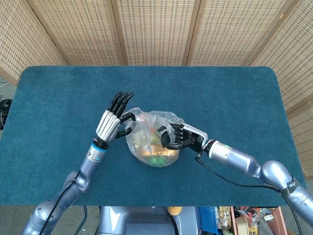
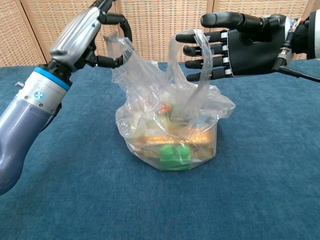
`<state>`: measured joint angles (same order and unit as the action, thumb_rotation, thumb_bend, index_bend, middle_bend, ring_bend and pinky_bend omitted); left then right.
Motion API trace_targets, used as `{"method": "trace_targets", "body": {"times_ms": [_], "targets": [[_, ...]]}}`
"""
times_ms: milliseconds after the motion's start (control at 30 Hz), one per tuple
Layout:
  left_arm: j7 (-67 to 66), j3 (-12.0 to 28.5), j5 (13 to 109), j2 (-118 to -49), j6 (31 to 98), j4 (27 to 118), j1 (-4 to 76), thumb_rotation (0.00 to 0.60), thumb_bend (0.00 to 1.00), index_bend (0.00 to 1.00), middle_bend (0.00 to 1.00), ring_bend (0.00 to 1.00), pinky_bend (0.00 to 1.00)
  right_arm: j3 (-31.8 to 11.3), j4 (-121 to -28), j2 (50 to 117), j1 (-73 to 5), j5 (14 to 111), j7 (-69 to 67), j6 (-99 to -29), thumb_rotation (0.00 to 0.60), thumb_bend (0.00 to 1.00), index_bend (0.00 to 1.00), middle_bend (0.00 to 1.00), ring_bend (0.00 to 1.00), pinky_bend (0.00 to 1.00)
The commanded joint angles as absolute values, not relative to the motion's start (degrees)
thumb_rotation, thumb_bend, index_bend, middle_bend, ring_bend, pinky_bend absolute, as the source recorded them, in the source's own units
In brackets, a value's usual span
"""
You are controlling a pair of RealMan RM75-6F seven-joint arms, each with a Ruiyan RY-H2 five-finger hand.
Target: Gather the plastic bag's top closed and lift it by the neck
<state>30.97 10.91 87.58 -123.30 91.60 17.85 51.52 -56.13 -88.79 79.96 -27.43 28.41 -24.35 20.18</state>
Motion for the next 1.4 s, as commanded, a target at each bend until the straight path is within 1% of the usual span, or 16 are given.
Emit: {"method": "trace_targets", "body": {"times_ms": [33,267,600,700,767,867,900,967,1033,1233,1400], "targets": [[32.02,12.34,86.39,-123.51,92.46,18.56,52.48,0.6,0.42,0.61,0.0,0.0,0.0,-56.13,-88.81,79.83,-27.38,28.45,-24.19,20.34,0.6,0.17,0.33,0.5,0.42,0.35],[32.75,13.57,85.69,-122.42,94.77,19.82,53.59,0.6,0.42,0.61,0.0,0.0,0.0,-56.23,-88.86,79.63,-27.38,28.3,-23.98,20.27,0.6,0.18,0.34,0.5,0.42,0.35],[33.2,13.53,86.6,-120.08,99.48,21.38,53.97,0.6,0.42,0.6,0.0,0.0,0.0,-55.85,-89.62,79.36,-27.58,28.38,-24.03,19.52,0.6,0.17,0.34,0.5,0.42,0.35],[34.03,13.79,86.45,-119.94,100.29,21.47,53.88,0.6,0.42,0.58,0.0,0.0,0.0,-55.76,-89.77,79.3,-27.59,28.41,-24.04,19.43,0.6,0.17,0.34,0.5,0.42,0.35],[34.56,14.14,86.13,-119.87,100.53,21.65,53.87,0.6,0.42,0.54,0.0,0.0,0.0,-55.69,-89.87,79.25,-27.62,28.46,-24.04,19.33,0.6,0.17,0.34,0.5,0.42,0.35],[35.21,14.79,85.45,-119.75,100.37,22.39,53.9,0.6,0.41,0.41,0.0,0.0,0.0,-55.57,-90.02,79.19,-27.7,28.53,-24.06,19.18,0.6,0.17,0.34,0.5,0.42,0.35],[35.46,15.11,85.16,-119.64,100.23,22.9,53.97,0.6,0.41,0.34,0.0,0.0,0.0,-55.5,-90.06,79.19,-27.71,28.55,-24.05,19.15,0.6,0.17,0.34,0.5,0.42,0.35],[35.46,15.65,84.75,-119.34,100.2,24.0,54.14,0.6,0.4,0.12,0.0,0.0,0.0,-55.41,-90.18,79.24,-27.72,28.59,-24.03,19.04,0.6,0.17,0.34,0.5,0.42,0.35],[34.5,16.03,84.51,-118.86,100.12,25.18,54.33,0.6,0.39,0.01,0.0,0.0,0.0,-55.36,-90.35,79.25,-27.75,28.61,-24.03,18.96,0.6,0.18,0.34,0.5,0.42,0.35],[31.25,16.44,84.85,-116.71,100.66,28.51,54.81,0.6,0.35,0.0,0.0,0.0,0.0,-55.32,-90.89,79.11,-27.82,28.72,-24.06,18.67,0.6,0.17,0.34,0.5,0.42,0.35],[28.76,16.43,85.81,-114.29,101.79,31.81,54.96,0.6,0.35,0.0,0.0,0.0,0.0,-55.61,-91.38,78.89,-27.83,28.79,-24.1,18.16,0.6,0.17,0.35,0.51,0.42,0.35]]}}
